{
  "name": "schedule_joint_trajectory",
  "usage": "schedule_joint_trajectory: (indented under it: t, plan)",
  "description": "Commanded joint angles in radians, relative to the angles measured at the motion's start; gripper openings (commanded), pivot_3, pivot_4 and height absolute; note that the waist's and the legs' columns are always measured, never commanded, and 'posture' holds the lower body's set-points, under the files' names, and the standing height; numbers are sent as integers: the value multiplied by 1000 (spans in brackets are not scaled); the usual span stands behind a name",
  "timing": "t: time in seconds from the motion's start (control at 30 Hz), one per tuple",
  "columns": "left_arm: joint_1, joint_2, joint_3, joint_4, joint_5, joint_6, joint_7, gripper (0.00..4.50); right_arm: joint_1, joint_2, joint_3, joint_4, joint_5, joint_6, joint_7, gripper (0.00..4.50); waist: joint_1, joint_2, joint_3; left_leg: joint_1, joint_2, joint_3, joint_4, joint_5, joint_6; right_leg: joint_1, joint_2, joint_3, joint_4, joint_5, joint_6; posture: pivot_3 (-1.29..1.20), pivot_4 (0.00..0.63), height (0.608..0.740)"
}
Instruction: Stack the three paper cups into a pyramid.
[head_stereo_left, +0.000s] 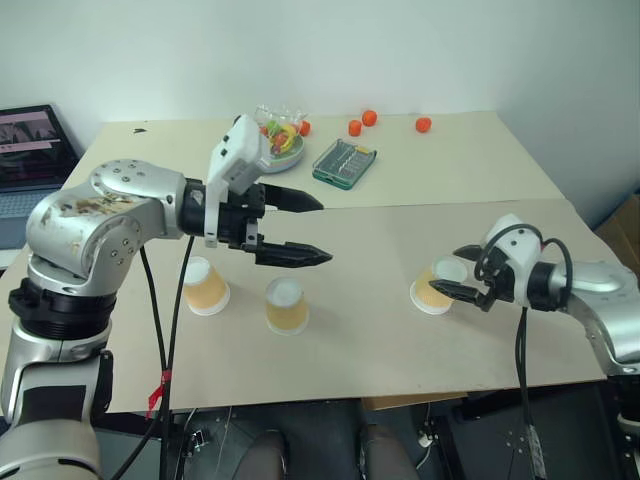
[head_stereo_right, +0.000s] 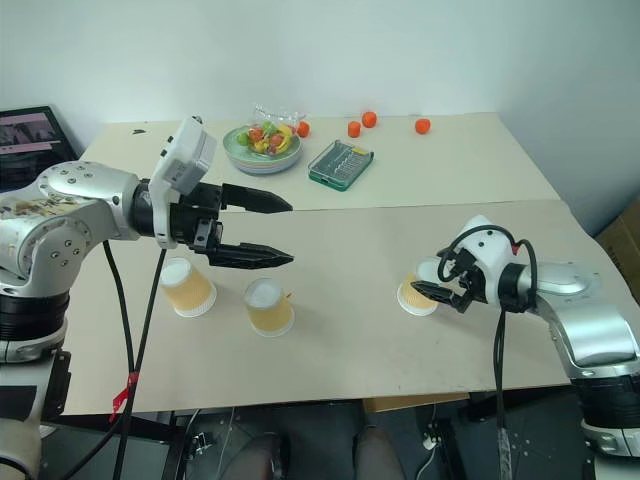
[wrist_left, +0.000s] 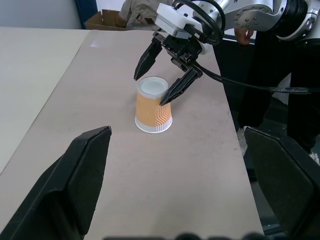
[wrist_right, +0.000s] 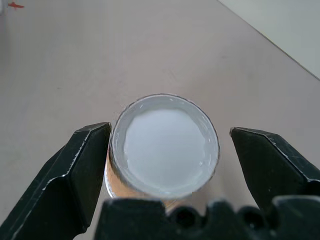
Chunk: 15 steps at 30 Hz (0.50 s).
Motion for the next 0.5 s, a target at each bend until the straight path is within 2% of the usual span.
schedule_joint_trajectory:
  t: [0.03, 0.07, 0.17, 0.33, 0.5]
  plan:
    - [-4, 11, 39, -31, -18, 3, 12, 4500, -34, 2, -3, 20, -15, -28, 9, 3942, 0, 0, 0, 0, 0, 0, 0, 0, 0, 0, 0, 0, 0, 0, 0, 0, 150, 740]
    - [-3, 12, 40, -34, -18, 4, 14, 4500, -34, 2, -1, 22, -14, -27, 16, 3801, 1, 0, 0, 0, 0, 0, 0, 0, 0, 0, 0, 0, 0, 0, 0, 0, 150, 740]
    - [-3, 9, 43, -40, -23, 11, 20, 4500, -31, -2, -1, 14, -16, -26, 21, 2840, 1, 0, 0, 0, 0, 0, 0, 0, 0, 0, 0, 0, 0, 0, 0, 0, 150, 740]
    - [5, 15, 45, -51, -35, 19, 22, 4500, -46, -16, -24, -27, 2, 16, 18, 2798, 0, 0, 0, 0, 0, 0, 0, 0, 0, 0, 0, 0, 0, 0, 0, 0, 150, 740]
    - [8, 27, 46, -49, -38, 21, 21, 4500, -149, -9, 17, -133, 34, 140, 11, 2798, -4, 0, 0, -1, 0, 0, 0, 0, 0, -2, 0, 1, 1, 0, 0, 0, 150, 740]
